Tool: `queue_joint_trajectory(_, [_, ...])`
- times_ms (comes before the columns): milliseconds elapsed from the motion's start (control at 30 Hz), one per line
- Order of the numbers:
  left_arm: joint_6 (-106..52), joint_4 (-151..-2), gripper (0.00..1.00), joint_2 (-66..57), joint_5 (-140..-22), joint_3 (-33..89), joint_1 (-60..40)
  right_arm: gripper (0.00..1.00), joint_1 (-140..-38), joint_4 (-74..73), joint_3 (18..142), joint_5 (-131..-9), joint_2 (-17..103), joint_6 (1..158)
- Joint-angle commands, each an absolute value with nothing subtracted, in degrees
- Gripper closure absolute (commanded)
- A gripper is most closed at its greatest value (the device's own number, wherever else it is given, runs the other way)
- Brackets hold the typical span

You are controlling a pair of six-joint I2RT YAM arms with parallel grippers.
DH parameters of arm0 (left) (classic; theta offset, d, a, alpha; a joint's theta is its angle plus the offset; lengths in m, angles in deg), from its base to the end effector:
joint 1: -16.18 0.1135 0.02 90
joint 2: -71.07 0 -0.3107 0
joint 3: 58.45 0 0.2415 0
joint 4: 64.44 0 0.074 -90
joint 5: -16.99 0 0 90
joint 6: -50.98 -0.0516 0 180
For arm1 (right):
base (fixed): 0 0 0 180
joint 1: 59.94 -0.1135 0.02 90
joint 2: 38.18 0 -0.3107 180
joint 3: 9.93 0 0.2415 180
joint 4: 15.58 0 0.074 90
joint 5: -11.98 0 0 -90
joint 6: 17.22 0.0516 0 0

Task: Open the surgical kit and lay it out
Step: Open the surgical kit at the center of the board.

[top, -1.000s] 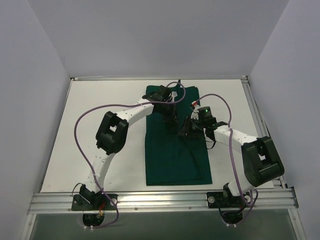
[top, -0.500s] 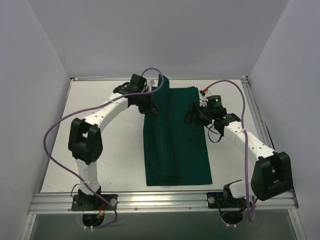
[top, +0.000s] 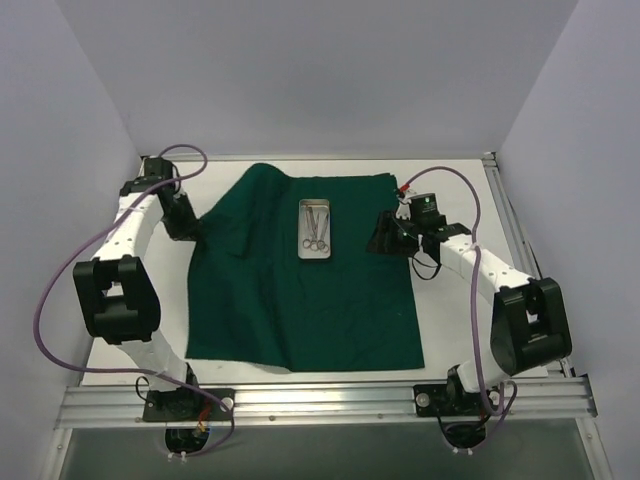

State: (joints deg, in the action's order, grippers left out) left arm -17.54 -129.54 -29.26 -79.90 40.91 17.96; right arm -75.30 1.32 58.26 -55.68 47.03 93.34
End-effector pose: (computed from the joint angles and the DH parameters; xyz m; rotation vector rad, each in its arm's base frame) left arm 0.3680 0.0052 0.3006 -0.5179 2.6896 -0.2617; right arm 0.3092 0.1053 0.2845 -0.1316 2.2132 0.7763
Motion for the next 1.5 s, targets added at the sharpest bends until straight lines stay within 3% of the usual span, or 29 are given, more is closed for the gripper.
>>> queue_joint_trajectory(0, [-21.1,-133.6,0.94,-26.7,-70.0,40.9,23.5,0.46,-75.1,0.1,59.6,-53.2,48.9,91.4])
queue_joint_trajectory(100, [-21.3,-136.6,0.94,-29.1,-70.8,42.5,25.8,0.46,-74.4,-0.2,60.2,-52.6,50.8,91.2])
queue_joint_trajectory(167, [-20.9,-136.6,0.88,-29.9,-67.8,42.9,26.6,0.46,-74.4,-0.7,59.9,-52.6,51.6,91.9])
queue_joint_trajectory(267, [-19.7,-136.4,0.44,-29.7,-67.0,43.6,26.6,0.46,-74.3,-4.3,58.9,-51.7,53.0,93.6])
queue_joint_trajectory(300, [-19.7,-134.8,0.13,-29.7,-69.8,43.3,26.6,0.46,-74.3,-4.8,59.0,-51.9,54.1,93.8])
queue_joint_trajectory(333, [-19.8,-134.1,0.06,-29.8,-71.4,43.0,26.4,0.46,-74.3,-5.1,59.3,-51.9,54.6,94.0])
queue_joint_trajectory(567, [-16.3,-133.5,0.06,-27.9,-64.4,44.6,24.9,0.48,-74.6,-6.6,61.1,-51.4,58.0,94.5])
queue_joint_trajectory(667, [-16.2,-130.5,0.04,-25.9,-66.5,44.0,24.6,0.55,-74.9,-7.3,62.5,-53.0,59.6,94.7])
queue_joint_trajectory(700, [-16.2,-130.1,0.03,-25.9,-67.9,44.3,24.3,0.63,-75.0,-8.2,62.9,-53.8,60.3,94.8])
queue_joint_trajectory(800, [-16.0,-126.1,0.31,-25.4,-74.7,43.0,23.5,0.93,-75.1,-11.2,65.0,-53.9,62.7,95.3])
queue_joint_trajectory(833, [-15.8,-124.5,0.38,-25.2,-76.3,42.2,23.2,0.99,-75.1,-11.7,65.8,-53.4,63.5,95.4])
queue_joint_trajectory(867, [-15.2,-121.4,0.51,-24.9,-78.5,41.5,23.2,1.0,-75.4,-12.3,68.0,-53.3,64.6,95.5])
queue_joint_trajectory(933, [-14.3,-119.6,0.63,-25.5,-83.8,40.2,23.0,1.0,-75.8,-12.3,70.6,-53.2,67.6,95.4])
queue_joint_trajectory(967, [-13.4,-118.9,0.75,-26.8,-84.7,40.2,22.9,1.0,-76.0,-12.2,73.2,-53.0,68.9,95.5])
queue_joint_trajectory(1033, [-12.9,-118.2,0.81,-29.5,-86.8,40.9,22.4,1.0,-76.3,-11.9,75.6,-52.3,72.2,95.7])
queue_joint_trajectory(1067, [-12.5,-117.9,0.89,-30.4,-87.0,41.4,22.2,1.0,-76.4,-12.3,76.4,-52.1,73.3,96.0])
queue_joint_trajectory(1200, [-10.3,-115.0,0.98,-34.6,-88.1,42.9,21.5,1.0,-76.4,-12.9,80.6,-52.1,78.8,96.7])
queue_joint_trajectory(1467, [-10.7,-122.0,0.98,-49.6,-85.1,54.9,19.0,1.0,-75.7,-8.4,82.2,-58.9,82.8,95.9])
